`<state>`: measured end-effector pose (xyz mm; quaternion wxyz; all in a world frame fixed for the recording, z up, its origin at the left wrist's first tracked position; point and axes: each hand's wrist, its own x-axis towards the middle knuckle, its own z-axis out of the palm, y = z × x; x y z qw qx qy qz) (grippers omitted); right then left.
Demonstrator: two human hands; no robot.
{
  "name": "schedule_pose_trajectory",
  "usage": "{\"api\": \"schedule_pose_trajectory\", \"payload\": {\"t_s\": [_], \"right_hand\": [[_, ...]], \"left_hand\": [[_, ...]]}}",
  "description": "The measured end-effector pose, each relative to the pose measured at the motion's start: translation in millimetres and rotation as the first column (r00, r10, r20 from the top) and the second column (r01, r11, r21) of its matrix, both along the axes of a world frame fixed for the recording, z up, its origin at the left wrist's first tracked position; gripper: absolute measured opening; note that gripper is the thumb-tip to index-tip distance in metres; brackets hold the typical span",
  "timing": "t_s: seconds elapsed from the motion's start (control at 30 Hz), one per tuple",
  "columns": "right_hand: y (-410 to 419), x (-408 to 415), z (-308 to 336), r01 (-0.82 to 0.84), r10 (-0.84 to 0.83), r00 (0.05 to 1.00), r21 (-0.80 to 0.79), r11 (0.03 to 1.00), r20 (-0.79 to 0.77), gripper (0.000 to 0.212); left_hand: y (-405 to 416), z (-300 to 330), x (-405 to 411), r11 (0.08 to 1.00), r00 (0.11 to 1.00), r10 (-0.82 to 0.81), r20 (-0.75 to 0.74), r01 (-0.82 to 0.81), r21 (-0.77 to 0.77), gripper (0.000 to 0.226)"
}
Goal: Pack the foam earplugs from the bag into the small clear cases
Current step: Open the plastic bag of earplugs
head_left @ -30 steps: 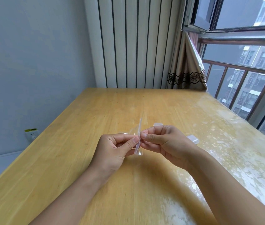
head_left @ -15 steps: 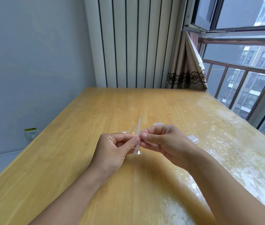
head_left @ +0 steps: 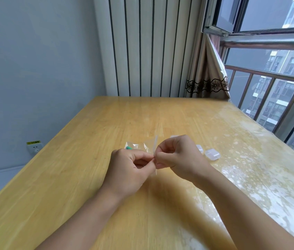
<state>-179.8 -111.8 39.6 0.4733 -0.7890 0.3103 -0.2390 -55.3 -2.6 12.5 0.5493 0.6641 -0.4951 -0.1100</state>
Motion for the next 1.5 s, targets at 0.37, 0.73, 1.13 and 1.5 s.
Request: {"api": "schedule_pose_trajectory", "payload": {"t_s": [0.37,0.73,1.13,1.5], "right_hand": [[-4,3,-7,-0.144,0.122,0.988,0.279,0.949,0.097,0.012],[-3,7,-10,-0.078,0.062,0.995,0.225,0.971,0.077,0.02],[6,11,-6,0.083,-0.085,0.996,0.233,0.969,-0.001,0.007],[8,13,-22,0.196,-0.264,0.955,-0.383,0.903,-0.135,0.011]], "left_hand": [[-1,0,8,0.998,0.999,0.005,-0.054,-0.002,0.07,0.021],[-7,4,6,0.998,0.909,0.036,-0.415,-0.012,0.063,0.021],[-2,4,13,0.92,0.885,0.391,0.254,-0.376,-0.108,0.02],[-6,3,17,0.841,0.764,0.539,0.355,-0.514,-0.168,0.023]]}}
